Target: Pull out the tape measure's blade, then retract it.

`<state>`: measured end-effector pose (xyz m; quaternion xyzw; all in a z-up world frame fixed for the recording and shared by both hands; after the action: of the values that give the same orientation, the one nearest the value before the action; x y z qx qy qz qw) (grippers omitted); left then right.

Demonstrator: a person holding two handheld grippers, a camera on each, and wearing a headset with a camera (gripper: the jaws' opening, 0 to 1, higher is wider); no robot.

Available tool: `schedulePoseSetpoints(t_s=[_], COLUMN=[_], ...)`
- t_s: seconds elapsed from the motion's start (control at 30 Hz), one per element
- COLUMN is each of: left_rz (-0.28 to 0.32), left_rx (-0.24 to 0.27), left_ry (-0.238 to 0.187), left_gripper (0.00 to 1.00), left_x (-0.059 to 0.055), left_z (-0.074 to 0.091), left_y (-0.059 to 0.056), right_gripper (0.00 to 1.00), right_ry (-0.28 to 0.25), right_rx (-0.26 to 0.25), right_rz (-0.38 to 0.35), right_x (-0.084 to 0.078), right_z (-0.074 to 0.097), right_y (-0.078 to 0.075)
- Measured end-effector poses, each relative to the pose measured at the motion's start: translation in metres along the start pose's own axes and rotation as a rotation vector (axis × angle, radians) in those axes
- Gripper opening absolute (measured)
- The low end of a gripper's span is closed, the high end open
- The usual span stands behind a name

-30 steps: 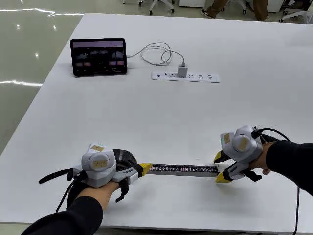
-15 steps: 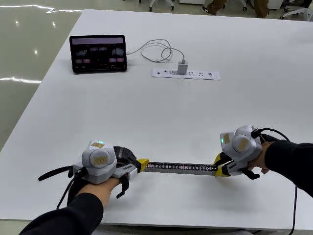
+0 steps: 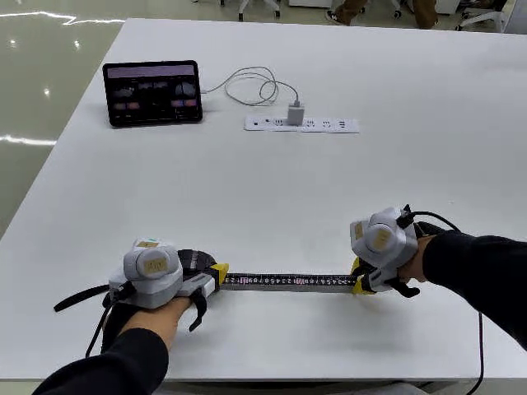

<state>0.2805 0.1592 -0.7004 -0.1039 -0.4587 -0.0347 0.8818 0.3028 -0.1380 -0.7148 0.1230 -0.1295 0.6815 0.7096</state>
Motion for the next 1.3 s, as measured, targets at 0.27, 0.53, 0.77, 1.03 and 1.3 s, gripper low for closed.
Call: schedulePoseSetpoints(t_s=[0.27, 0.53, 0.77, 1.03, 1.3], left_rz=[-0.031, -0.052, -0.028, -0.024, -0.025], left_rx=[0.022, 0.038, 0.023, 0.017, 0.017], left_ry=[0.034, 0.042, 0.034, 0.028, 0.032], left_gripper=[0.63, 0.62, 0.62, 0.62, 0.62], left_x=[0.0011, -0.0009, -0.0008, 0.0002, 0.0003], left_z=[-0.0005, -0.0011, -0.0005, 0.0005, 0.0001], left_y=[0.0, 0.0007, 0.0017, 0.0015, 0.0021], right_gripper=[0.11, 0.11, 0.11, 0.11, 0.11], right_ry=[0.01, 0.001, -0.035, -0.069, -0.079], right_rx=[-0.008, -0.003, -0.005, -0.014, -0.021], right_rz=[-0.025, -0.027, -0.047, -0.057, -0.062], right_x=[0.0002, -0.0003, -0.0012, 0.0009, 0.0038], right_z=[0.0, -0.001, -0.0007, -0.0012, -0.0024], right_y=[-0.0004, -0.002, -0.0015, -0.0006, 0.0004])
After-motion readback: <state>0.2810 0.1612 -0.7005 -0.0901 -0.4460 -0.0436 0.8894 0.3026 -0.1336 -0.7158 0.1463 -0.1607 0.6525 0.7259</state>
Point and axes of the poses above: the centre of the closed fingertips' face, and the gripper's own axes: z roughly backward along the fingers, y roughly to its left, x roughly out of its top, the point moved 5 cm from there along z, roughly backward along the fingers, and after that the axes turned 3 degrees about -y, right-handed, at the moved point
